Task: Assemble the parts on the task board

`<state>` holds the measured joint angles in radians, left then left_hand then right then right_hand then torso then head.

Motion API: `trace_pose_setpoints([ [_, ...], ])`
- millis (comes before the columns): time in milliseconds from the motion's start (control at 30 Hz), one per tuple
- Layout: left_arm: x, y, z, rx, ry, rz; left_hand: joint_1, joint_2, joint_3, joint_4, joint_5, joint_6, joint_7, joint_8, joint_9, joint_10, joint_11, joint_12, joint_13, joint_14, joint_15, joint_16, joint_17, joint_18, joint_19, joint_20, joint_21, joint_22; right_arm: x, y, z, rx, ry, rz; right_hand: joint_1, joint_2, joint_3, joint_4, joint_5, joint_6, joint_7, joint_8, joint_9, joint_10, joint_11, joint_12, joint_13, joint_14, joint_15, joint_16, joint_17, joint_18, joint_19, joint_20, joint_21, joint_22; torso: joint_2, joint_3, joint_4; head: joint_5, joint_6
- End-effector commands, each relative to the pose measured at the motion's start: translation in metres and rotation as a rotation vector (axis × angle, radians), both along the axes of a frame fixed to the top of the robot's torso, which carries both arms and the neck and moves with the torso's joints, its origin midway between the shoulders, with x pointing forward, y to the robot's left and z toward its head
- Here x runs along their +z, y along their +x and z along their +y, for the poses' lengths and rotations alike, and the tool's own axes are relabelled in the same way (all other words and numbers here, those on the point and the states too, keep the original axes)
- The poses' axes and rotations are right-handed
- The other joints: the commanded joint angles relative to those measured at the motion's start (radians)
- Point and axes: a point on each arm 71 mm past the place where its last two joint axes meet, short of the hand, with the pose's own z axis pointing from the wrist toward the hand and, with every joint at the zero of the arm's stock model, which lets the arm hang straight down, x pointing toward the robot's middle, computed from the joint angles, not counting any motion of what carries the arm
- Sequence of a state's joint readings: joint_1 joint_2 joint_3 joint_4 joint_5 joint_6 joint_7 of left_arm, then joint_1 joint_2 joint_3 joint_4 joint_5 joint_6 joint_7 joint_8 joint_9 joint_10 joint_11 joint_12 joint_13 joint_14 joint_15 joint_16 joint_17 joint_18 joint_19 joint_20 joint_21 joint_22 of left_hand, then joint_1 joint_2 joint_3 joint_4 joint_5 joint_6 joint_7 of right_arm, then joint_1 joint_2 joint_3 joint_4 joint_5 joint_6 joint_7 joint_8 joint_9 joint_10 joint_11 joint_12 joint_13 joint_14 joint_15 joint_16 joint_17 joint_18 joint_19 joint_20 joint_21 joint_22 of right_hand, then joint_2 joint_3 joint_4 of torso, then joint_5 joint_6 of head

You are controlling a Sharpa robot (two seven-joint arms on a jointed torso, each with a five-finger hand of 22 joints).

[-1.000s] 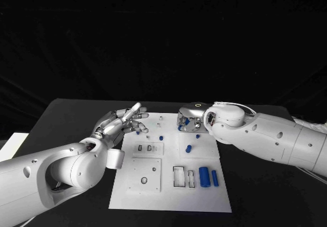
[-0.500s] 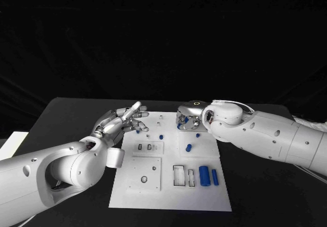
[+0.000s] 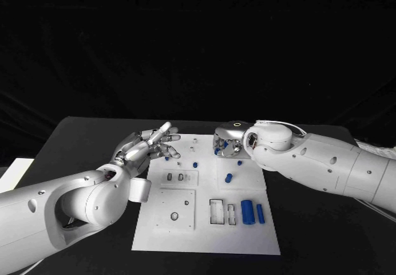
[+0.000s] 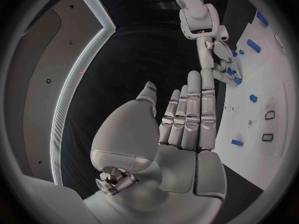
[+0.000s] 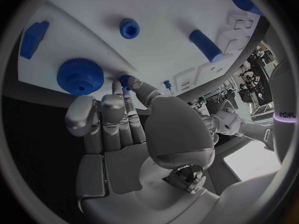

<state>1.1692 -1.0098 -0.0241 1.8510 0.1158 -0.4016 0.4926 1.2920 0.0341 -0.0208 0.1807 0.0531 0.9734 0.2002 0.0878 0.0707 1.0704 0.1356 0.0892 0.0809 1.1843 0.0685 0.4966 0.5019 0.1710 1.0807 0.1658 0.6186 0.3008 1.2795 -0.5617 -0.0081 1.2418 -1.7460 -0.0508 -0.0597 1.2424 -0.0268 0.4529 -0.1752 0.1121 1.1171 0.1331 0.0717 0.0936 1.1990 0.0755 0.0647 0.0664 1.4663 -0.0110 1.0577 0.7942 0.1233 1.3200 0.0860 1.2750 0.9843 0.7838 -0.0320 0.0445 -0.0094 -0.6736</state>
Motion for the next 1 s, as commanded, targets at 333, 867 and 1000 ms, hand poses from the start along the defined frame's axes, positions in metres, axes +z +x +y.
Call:
trace_pose_setpoints([
  [333, 0.002, -0.001, -0.002, -0.022, -0.014, -0.006, 0.001, 0.007, -0.001, -0.007, -0.004, -0.003, 0.007, -0.006, -0.001, 0.000, 0.007, -0.007, -0.002, -0.009, -0.001, 0.007, 0.003, 0.008, -0.009, 0.000, 0.007, 0.001, -0.004, -0.003, 0.000, 0.001, 0.008, -0.039, 0.015, 0.012, 0.034, 0.005, 0.008, 0.019, 0.001, 0.004, 0.007, 0.020, -0.006, 0.003, 0.003, 0.004, -0.005, 0.015, 0.014, -0.014, -0.002, 0.001, 0.016, 0.014, 0.000, -0.0001, 0.0010, 0.000, 0.001],
  [867, 0.004, 0.001, -0.001, -0.022, -0.014, -0.008, 0.009, 0.016, 0.002, -0.015, -0.004, -0.003, 0.007, -0.010, -0.001, -0.001, 0.008, -0.011, -0.001, -0.021, 0.001, 0.003, 0.009, 0.009, -0.020, 0.002, 0.008, 0.003, 0.014, -0.004, 0.012, 0.023, 0.122, -0.157, 0.012, 0.010, 0.041, 0.014, 0.000, 0.024, 0.002, 0.002, 0.010, 0.026, -0.006, -0.001, 0.002, 0.004, -0.006, 0.024, 0.021, -0.015, 0.000, 0.000, 0.024, 0.025, 0.005, -0.0011, 0.0016, 0.011, 0.016],
  [1000, 0.006, 0.001, -0.001, -0.025, -0.014, -0.012, 0.009, 0.016, 0.002, -0.015, -0.004, -0.003, 0.007, -0.010, -0.001, -0.001, 0.008, -0.011, -0.001, -0.021, 0.001, 0.003, 0.009, 0.009, -0.020, 0.002, 0.008, 0.003, 0.017, -0.001, 0.016, 0.017, 0.134, -0.176, 0.010, 0.006, 0.041, 0.017, -0.002, 0.021, 0.003, 0.000, 0.010, 0.022, -0.005, -0.003, 0.001, 0.004, -0.005, 0.025, 0.022, -0.016, 0.000, 0.001, 0.026, 0.027, 0.007, -0.0020, 0.0020, 0.013, 0.020],
])
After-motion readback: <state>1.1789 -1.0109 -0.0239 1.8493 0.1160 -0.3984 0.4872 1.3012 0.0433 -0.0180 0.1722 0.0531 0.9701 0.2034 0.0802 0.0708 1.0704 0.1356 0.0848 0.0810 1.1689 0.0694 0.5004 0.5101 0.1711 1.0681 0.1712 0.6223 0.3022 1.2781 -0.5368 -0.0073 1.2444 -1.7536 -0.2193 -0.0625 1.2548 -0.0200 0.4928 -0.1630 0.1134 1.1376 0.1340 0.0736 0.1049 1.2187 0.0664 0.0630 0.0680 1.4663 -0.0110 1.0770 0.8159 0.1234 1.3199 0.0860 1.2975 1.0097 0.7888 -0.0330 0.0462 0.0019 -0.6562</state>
